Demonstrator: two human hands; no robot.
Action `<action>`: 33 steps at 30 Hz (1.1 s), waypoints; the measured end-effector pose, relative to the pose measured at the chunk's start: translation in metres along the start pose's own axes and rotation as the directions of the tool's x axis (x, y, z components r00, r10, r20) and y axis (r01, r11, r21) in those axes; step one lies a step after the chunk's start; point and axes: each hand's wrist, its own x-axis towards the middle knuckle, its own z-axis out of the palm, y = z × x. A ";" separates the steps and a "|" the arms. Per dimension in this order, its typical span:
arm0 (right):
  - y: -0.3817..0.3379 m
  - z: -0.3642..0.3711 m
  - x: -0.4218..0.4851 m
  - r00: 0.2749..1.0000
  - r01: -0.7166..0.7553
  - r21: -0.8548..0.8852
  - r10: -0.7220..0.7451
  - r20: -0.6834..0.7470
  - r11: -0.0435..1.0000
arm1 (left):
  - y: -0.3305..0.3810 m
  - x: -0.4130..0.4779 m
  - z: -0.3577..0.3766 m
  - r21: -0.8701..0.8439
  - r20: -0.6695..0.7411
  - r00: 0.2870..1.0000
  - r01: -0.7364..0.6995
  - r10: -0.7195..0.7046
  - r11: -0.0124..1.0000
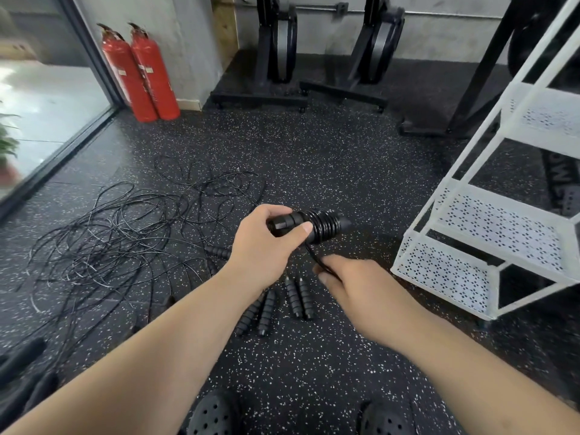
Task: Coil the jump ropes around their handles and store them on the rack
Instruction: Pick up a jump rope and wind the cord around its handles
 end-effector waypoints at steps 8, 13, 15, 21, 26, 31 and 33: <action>0.008 -0.035 -0.007 0.990 0.071 -0.351 -0.110 -0.091 0.934 | -0.006 0.001 -0.004 0.439 0.205 0.964 -0.246 0.170 0.864; 0.029 -0.056 -0.003 0.982 0.078 -0.316 -0.128 -0.139 0.946 | -0.001 -0.003 -0.004 0.426 0.537 0.813 -0.491 0.225 0.760; 0.037 -0.057 -0.001 0.984 0.095 -0.261 -0.129 -0.119 0.961 | 0.000 -0.007 -0.001 0.383 0.636 0.734 -0.570 0.240 0.727; 0.048 -0.066 -0.002 0.999 0.034 0.107 -0.035 0.009 0.994 | 0.010 -0.011 -0.001 0.228 0.715 0.672 -0.482 0.190 0.846; 0.051 -0.076 -0.005 0.998 0.042 0.404 -0.060 0.030 0.914 | 0.018 -0.011 -0.008 0.017 0.724 0.676 -0.218 0.139 0.976; 0.053 -0.076 -0.004 0.995 0.081 0.580 -0.098 -0.002 0.811 | 0.019 -0.013 -0.012 -0.131 0.761 0.634 -0.055 0.136 0.990; 0.053 -0.075 -0.004 0.994 0.089 0.637 -0.110 -0.006 0.766 | 0.018 -0.013 -0.012 -0.241 0.777 0.606 0.033 0.172 0.970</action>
